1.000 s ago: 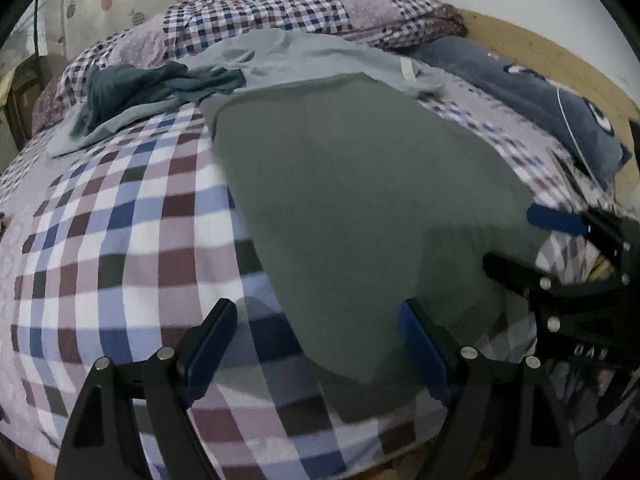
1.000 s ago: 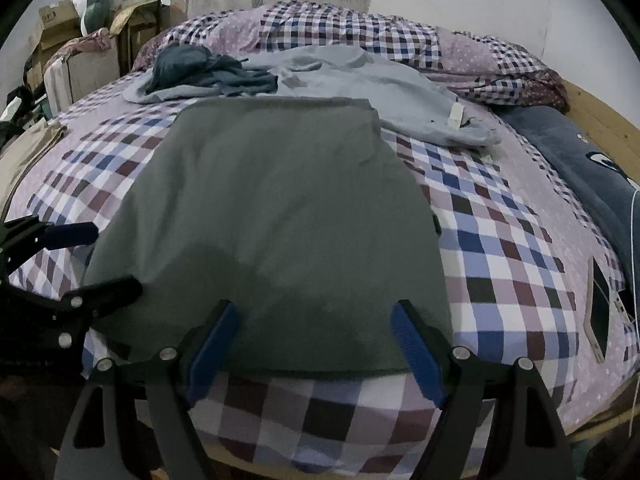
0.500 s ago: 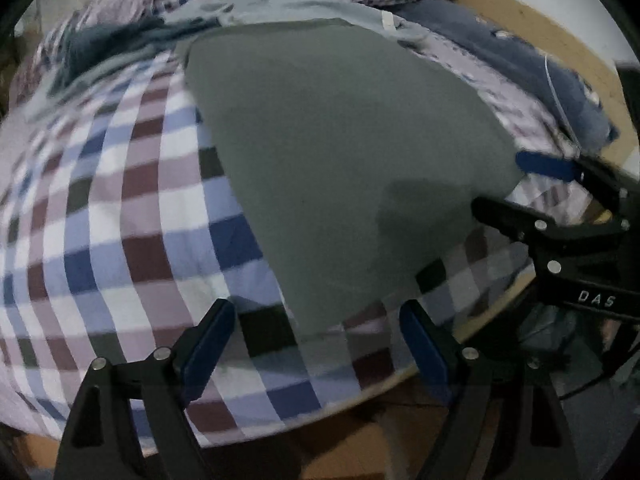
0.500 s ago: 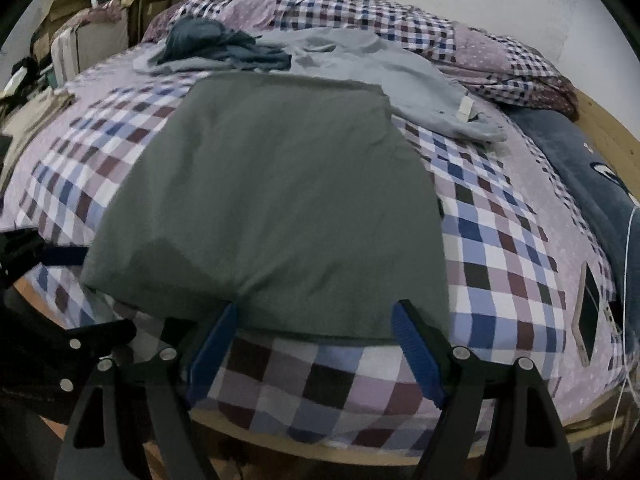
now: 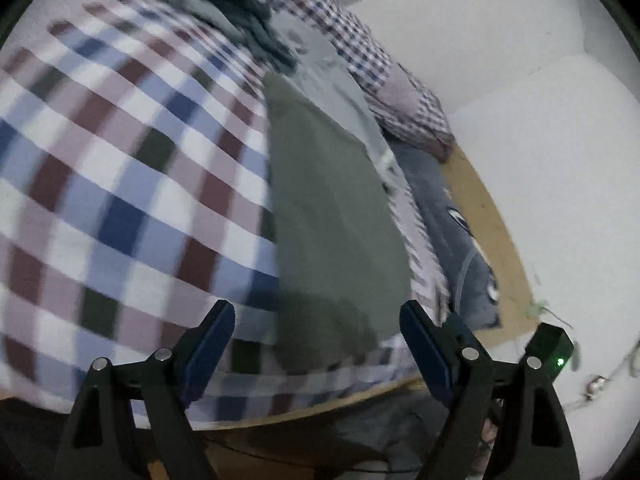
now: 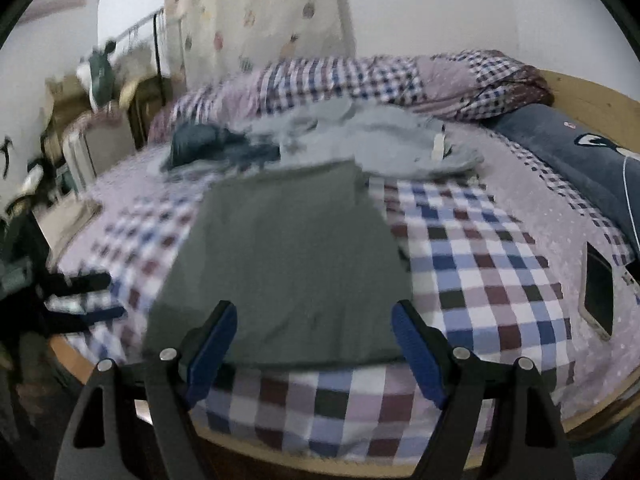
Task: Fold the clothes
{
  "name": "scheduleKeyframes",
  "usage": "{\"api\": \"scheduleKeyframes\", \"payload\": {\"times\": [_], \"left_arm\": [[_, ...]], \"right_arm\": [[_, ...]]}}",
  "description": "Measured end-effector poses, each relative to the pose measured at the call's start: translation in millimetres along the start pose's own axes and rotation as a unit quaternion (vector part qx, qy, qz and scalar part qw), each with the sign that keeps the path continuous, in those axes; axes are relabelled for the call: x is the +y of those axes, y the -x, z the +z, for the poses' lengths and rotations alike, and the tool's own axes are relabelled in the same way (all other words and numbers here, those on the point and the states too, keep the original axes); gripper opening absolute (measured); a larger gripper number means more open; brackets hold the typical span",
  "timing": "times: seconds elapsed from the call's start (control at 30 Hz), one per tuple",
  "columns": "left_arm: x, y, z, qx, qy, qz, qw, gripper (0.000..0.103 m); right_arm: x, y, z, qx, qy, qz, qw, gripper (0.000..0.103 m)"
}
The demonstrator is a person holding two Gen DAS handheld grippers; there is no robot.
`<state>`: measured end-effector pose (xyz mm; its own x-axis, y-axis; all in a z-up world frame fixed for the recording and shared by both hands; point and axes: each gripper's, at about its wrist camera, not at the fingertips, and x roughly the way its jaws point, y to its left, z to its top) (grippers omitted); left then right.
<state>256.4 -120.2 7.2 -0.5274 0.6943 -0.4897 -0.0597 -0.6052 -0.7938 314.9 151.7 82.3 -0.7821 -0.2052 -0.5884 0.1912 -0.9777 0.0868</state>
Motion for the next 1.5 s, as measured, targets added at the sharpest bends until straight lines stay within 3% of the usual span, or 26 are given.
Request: {"api": "scheduleKeyframes", "payload": {"times": [0.23, 0.43, 0.63, 0.73, 0.9, 0.97, 1.0, 1.13, 1.27, 1.5], "left_arm": [[1, -31, -9, 0.067, -0.004, -0.011, 0.9977, 0.087], [10, -43, -4, 0.079, 0.027, -0.040, 0.9957, 0.087], [27, -41, -4, 0.081, 0.079, -0.082, 0.9902, 0.085], [31, -41, -1, 0.080, 0.103, -0.094, 0.9870, 0.074], [29, -44, -3, 0.085, 0.113, -0.080, 0.9867, 0.030], [28, -43, -2, 0.085, 0.114, -0.082, 0.9864, 0.024], [28, -42, -2, 0.085, 0.115, -0.085, 0.9861, 0.015], [26, -36, 0, 0.080, 0.130, -0.113, 0.9817, 0.007], [21, -29, 3, 0.074, 0.132, -0.134, 0.9794, 0.006], [12, -21, 13, 0.062, 0.133, -0.179, 0.9729, 0.006]], "right_arm": [[-11, 3, 10, -0.026, -0.041, 0.030, 0.998, 0.083], [-5, 0, 10, -0.027, -0.032, 0.046, 0.998, 0.083], [17, -4, 7, -0.022, 0.028, 0.052, 0.998, 0.083], [31, -4, 4, -0.024, 0.066, 0.056, 0.996, 0.083], [50, -4, -1, -0.029, 0.115, 0.064, 0.991, 0.083], [58, -5, -4, -0.031, 0.136, 0.063, 0.988, 0.083], [62, -5, -6, -0.032, 0.150, 0.064, 0.986, 0.083], [89, -7, -19, -0.035, 0.231, 0.059, 0.971, 0.083], [119, -16, -38, -0.037, 0.324, 0.039, 0.945, 0.083], [149, -44, -55, -0.064, 0.425, -0.020, 0.903, 0.082]]}}
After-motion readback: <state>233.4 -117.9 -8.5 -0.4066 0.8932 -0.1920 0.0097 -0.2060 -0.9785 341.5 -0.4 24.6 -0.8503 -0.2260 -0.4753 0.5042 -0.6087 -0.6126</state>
